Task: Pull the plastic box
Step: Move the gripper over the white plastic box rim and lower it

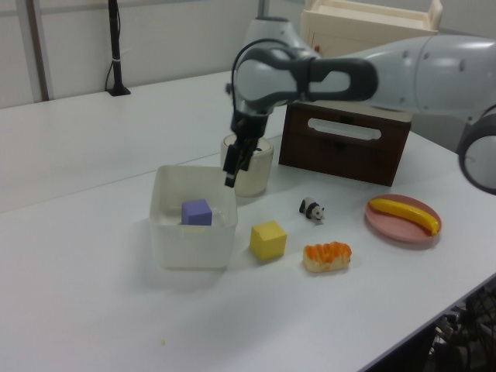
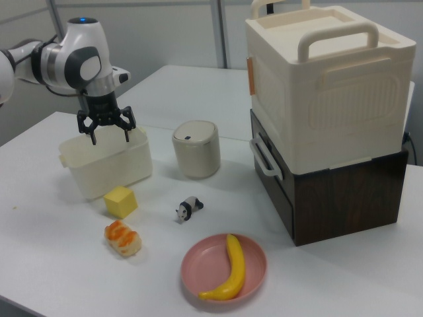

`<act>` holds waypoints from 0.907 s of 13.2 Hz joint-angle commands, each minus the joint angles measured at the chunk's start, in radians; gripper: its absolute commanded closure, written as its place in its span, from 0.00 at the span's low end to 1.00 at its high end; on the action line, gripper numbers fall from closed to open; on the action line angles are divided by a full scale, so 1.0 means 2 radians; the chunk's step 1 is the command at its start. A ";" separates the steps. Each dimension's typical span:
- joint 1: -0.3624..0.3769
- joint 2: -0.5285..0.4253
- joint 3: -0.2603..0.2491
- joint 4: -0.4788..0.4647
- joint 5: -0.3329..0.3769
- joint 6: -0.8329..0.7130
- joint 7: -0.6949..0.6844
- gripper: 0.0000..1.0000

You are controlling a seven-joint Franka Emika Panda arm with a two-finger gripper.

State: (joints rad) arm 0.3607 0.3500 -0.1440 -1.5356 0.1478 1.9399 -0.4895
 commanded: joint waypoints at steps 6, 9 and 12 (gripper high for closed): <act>0.044 0.064 -0.004 0.017 -0.031 0.072 -0.051 0.00; 0.041 0.054 -0.005 0.002 -0.030 0.055 -0.051 0.00; 0.039 0.045 -0.009 0.001 -0.030 0.011 -0.051 0.00</act>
State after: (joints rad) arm 0.4372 0.4784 -0.1469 -1.5170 0.0985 2.0428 -0.5774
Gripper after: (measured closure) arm 0.000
